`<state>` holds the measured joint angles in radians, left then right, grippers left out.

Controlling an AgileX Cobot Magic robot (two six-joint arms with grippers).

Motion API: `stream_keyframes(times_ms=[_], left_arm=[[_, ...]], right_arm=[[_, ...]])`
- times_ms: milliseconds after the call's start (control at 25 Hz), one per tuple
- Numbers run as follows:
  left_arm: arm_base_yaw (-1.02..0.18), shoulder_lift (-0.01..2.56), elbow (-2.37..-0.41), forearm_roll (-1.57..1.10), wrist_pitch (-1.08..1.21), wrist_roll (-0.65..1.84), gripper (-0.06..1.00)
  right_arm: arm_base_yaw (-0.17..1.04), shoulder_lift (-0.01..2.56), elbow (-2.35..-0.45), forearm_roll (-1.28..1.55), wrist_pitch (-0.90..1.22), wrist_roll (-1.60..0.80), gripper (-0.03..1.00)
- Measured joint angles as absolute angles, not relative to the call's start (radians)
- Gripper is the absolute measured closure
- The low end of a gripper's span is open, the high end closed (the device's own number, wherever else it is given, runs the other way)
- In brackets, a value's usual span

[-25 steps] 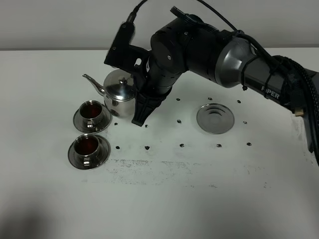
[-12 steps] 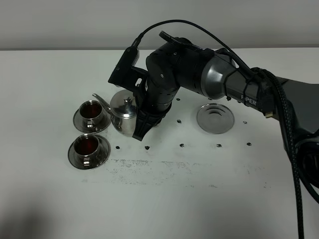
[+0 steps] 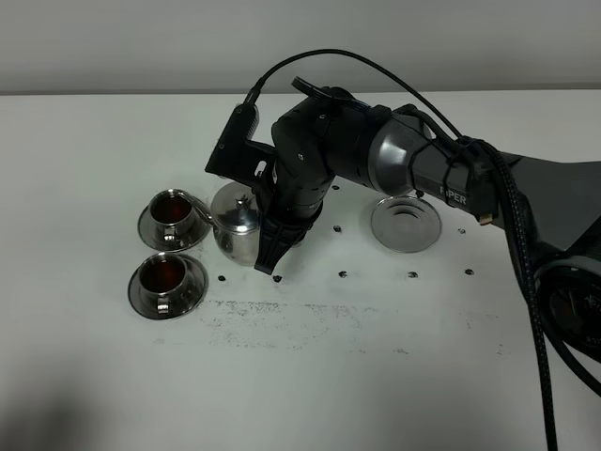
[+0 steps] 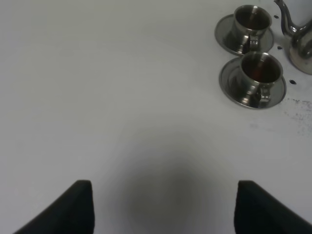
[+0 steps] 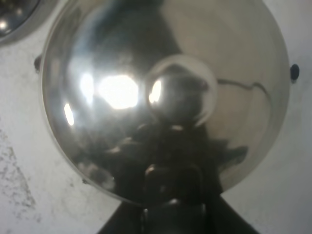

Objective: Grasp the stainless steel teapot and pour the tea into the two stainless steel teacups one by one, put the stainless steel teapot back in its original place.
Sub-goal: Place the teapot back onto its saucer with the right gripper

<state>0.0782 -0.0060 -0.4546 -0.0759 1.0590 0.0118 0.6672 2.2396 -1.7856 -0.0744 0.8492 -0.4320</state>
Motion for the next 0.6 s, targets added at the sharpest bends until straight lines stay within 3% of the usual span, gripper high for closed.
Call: stream_keyframes(times_ms=[400,600], left_arm=[[0.078,-0.006,-0.455,-0.076,1.059,0.012,0.36],[0.078,-0.006,-0.455,-0.076,1.059,0.012,0.36]], right_arm=[[0.652,2.148,-1.775,-0.071,0.935,-0.410,0.78],[0.588,2.001,-1.609,-0.065,0.870,-0.372,0.78]])
